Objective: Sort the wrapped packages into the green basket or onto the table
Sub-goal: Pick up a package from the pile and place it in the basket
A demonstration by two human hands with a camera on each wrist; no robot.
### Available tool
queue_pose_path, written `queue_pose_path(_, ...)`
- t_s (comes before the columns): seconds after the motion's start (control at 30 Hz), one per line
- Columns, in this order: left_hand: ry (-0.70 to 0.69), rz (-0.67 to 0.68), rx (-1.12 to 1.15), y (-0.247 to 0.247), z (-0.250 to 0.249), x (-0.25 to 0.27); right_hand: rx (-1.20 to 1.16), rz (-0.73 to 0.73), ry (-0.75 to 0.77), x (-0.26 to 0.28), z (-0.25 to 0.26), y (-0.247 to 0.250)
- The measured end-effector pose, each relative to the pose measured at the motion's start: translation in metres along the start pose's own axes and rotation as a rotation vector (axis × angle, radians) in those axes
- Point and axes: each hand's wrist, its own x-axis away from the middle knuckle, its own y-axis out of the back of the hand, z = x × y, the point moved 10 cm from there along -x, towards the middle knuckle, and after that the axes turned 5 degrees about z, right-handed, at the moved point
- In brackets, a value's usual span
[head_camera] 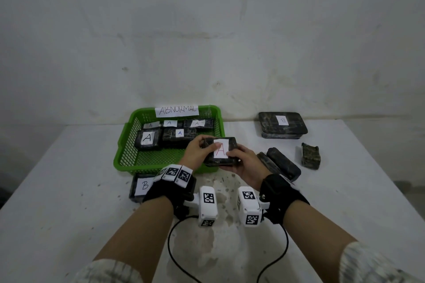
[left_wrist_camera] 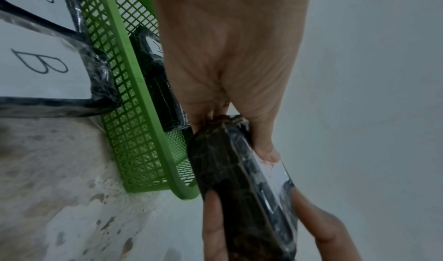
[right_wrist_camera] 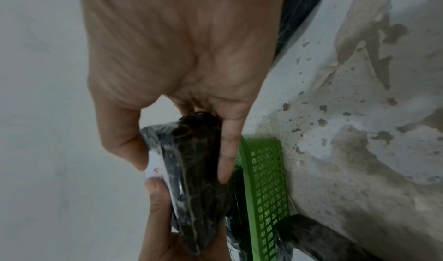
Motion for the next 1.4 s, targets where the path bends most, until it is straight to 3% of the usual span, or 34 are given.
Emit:
queue_pose_path(0.17, 0.074, 0.086, 0.065, -0.011, 0.007, 0.007, -0.04, -0.069, 0.032, -0.001, 0.001, 0.009)
queue_pose_path(0.33, 0.034, 0.07, 0.036, -0.008, 0.003, 0.012, -0.072, -0.023, 0.029, -0.001, 0.0, 0.003)
queue_pose_path(0.5, 0.131, 0.11, 0.215, -0.017, 0.01, 0.014, -0.073, -0.069, 0.033, -0.002, -0.003, 0.016)
queue_pose_path(1.13, 0.049, 0.205, 0.049, -0.031, 0.0, 0.019, 0.178, -0.182, 0.029, -0.004, -0.001, 0.026)
queue_pose_path(1.33, 0.065, 0.119, -0.026, -0.023, 0.001, 0.014, -0.011, -0.084, 0.141, -0.004, 0.012, 0.012)
queue_pose_path(1.4, 0.107, 0.119, 0.02, -0.024, 0.004, 0.014, 0.0, -0.125, 0.15, -0.003, 0.017, 0.016)
